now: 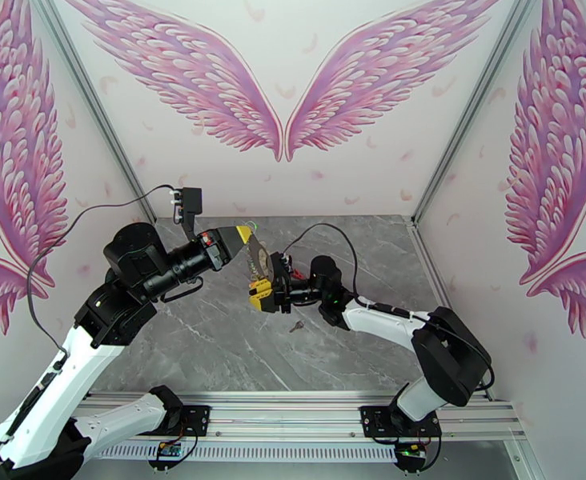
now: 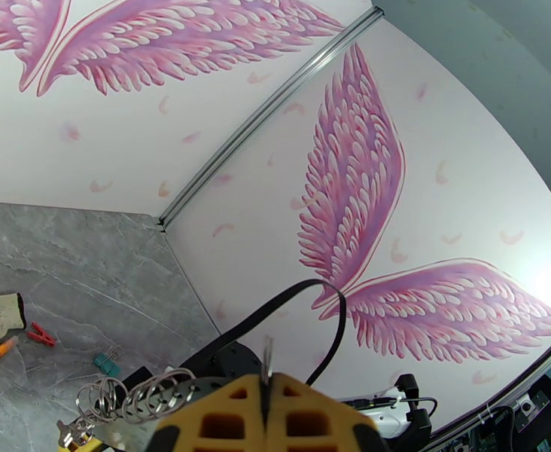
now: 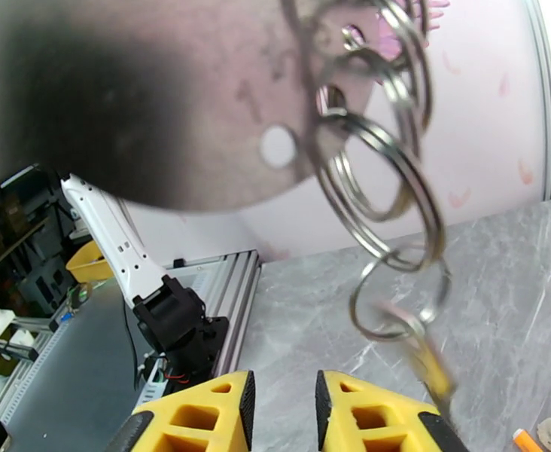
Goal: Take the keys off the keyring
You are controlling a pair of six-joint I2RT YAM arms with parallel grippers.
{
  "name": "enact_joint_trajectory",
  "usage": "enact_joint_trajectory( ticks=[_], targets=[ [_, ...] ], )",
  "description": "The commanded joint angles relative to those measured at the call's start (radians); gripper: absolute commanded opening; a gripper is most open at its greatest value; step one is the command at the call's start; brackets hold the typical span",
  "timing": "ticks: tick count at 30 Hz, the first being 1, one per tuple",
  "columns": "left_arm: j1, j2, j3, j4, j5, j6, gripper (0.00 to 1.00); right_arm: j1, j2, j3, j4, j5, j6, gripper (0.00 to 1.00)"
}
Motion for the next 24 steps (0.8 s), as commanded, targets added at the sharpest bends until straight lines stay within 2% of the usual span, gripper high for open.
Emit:
enact_joint_trajectory(
  ticks=[1, 5, 10, 13, 24],
  targets=[
    [0.007, -0.007, 0.032, 0.039, -0.001, 0.000, 0.00, -0.018, 0.015, 0.024, 0.035, 0.041, 0.026, 0.32],
    [0.006, -0.004, 0.028, 0.053, 0.009, -0.011, 0.00, -0.023, 0.013, 0.024, 0.037, 0.061, 0.020, 0.33],
    [0.007, -0.005, 0.023, 0.064, 0.016, -0.019, 0.00, -0.032, 0.010, 0.014, 0.070, 0.092, 0.033, 0.39],
    [0.006, -0.005, 0.020, 0.070, 0.018, -0.028, 0.00, -0.032, 0.009, 0.012, 0.086, 0.102, 0.033, 0.45],
    [0.005, 0.006, 0.019, 0.108, 0.046, -0.055, 0.00, -0.033, -0.024, -0.010, 0.114, 0.176, 0.011, 0.53]
  ],
)
